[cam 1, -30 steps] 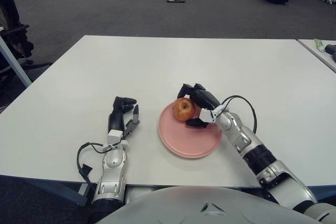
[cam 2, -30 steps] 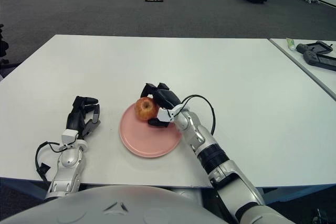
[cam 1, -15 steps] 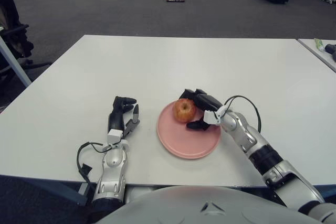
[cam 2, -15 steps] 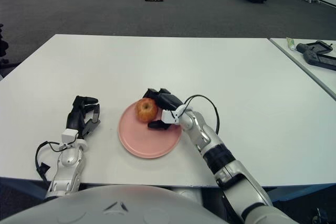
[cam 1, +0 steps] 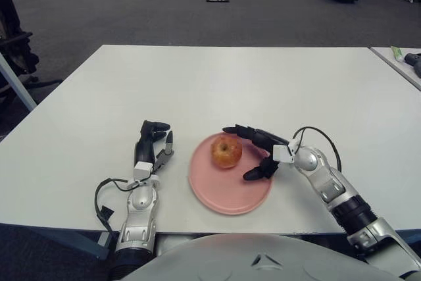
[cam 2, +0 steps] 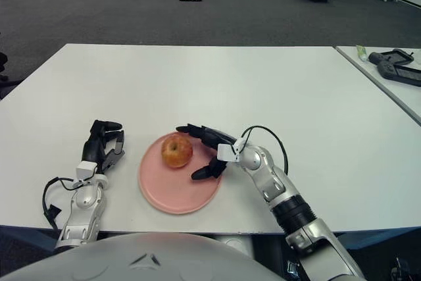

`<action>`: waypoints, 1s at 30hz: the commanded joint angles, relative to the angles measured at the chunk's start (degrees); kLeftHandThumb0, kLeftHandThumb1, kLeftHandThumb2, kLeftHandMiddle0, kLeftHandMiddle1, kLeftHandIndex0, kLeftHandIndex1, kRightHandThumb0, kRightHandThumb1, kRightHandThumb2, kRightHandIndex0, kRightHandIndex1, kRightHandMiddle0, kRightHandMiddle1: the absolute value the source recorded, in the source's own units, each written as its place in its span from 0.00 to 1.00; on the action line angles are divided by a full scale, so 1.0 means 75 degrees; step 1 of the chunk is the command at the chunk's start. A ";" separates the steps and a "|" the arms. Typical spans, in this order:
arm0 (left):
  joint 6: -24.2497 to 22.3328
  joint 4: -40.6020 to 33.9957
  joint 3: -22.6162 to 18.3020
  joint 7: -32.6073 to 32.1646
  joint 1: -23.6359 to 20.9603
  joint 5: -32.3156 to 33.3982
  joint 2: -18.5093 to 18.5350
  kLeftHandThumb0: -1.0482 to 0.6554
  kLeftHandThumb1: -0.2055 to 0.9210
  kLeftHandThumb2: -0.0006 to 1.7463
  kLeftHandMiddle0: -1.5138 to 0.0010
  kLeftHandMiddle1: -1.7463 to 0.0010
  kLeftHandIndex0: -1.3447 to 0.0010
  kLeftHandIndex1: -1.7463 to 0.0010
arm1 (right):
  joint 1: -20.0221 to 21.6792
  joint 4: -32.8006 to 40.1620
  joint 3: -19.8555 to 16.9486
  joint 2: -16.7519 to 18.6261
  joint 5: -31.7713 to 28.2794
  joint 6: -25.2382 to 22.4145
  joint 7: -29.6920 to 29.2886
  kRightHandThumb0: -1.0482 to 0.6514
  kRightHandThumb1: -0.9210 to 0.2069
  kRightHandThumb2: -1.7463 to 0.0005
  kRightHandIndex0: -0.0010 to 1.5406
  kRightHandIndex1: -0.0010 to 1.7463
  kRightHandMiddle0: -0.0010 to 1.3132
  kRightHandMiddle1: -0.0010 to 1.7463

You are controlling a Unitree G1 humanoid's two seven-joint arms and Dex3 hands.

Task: Put the apple into the plate.

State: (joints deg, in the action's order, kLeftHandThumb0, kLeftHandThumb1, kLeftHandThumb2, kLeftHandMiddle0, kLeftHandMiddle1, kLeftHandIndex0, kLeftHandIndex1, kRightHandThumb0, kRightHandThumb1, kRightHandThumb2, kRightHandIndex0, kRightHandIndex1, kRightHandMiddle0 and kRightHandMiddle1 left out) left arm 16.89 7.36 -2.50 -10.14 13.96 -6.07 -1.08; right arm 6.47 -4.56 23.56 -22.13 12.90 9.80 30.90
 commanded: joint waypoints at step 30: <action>-0.0070 0.0467 -0.0048 -0.0017 -0.0025 -0.0029 0.0139 0.40 0.91 0.38 0.67 0.12 0.81 0.00 | -0.0879 0.0243 -0.2014 0.0886 -0.1717 0.0515 -0.0991 0.04 0.22 0.72 0.00 0.00 0.00 0.00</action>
State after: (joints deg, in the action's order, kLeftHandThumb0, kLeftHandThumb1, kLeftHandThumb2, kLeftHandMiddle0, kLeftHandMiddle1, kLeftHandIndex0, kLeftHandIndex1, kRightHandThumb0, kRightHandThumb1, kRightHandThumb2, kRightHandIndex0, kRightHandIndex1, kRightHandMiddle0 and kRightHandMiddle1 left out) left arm 18.08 8.96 -2.49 -10.13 13.25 -6.06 -0.22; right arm 0.76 -2.06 11.05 -17.11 1.83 13.32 26.42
